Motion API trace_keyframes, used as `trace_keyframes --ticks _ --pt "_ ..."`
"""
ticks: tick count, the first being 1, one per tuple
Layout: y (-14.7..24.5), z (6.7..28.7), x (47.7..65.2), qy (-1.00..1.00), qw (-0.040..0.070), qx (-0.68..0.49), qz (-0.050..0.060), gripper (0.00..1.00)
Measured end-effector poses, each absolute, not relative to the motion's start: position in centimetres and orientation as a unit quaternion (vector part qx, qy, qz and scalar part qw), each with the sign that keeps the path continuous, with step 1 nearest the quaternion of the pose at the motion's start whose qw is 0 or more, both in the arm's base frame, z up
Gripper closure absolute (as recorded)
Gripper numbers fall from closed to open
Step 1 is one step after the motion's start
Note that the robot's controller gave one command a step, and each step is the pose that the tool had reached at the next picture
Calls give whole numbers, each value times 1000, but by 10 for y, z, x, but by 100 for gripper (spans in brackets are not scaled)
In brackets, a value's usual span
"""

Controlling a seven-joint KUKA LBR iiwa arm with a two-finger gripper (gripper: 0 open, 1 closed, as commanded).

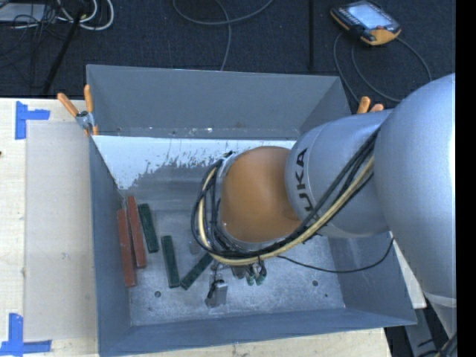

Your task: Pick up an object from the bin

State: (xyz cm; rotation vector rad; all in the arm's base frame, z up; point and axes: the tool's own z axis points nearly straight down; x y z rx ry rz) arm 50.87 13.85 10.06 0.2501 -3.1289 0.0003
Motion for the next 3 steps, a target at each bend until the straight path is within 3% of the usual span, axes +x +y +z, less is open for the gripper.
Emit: trace_keyframes --ticks 1,2,3 --pt "138 101 509 -997 1 79 0 0" --pt "143 70 562 -971 -1 239 -1 100" --pt "143 70 562 -971 -1 239 -1 100"
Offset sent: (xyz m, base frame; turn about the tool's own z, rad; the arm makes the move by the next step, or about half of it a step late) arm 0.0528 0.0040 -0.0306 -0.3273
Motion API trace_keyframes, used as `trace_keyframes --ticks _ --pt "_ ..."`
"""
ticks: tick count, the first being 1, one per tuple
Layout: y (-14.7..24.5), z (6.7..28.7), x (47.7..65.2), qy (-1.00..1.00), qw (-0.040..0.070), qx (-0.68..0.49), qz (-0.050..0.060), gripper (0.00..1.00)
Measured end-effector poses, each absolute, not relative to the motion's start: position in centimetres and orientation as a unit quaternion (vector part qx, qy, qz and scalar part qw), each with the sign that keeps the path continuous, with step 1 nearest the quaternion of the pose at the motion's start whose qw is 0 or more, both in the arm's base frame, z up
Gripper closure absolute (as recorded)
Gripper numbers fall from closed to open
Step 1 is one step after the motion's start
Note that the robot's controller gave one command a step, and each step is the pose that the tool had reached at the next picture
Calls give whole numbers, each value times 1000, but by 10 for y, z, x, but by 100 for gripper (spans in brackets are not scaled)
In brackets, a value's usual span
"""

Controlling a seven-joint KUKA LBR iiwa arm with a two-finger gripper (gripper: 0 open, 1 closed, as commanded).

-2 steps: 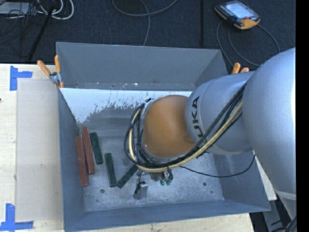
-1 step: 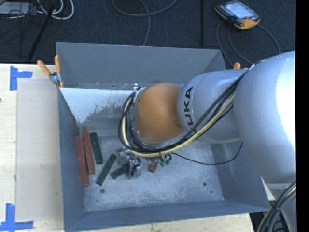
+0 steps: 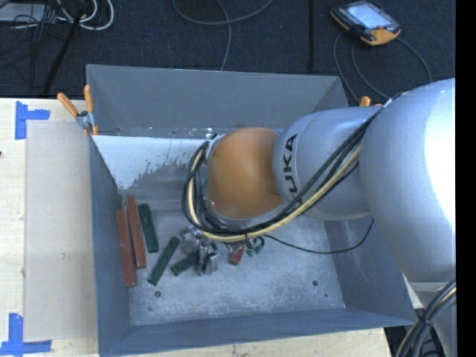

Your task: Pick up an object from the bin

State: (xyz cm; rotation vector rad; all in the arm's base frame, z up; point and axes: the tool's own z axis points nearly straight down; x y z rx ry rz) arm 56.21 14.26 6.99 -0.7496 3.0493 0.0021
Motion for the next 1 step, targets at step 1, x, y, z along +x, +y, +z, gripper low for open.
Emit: trace_keyframes --ticks 1 --pt "205 223 558 982 1 -189 0 100"
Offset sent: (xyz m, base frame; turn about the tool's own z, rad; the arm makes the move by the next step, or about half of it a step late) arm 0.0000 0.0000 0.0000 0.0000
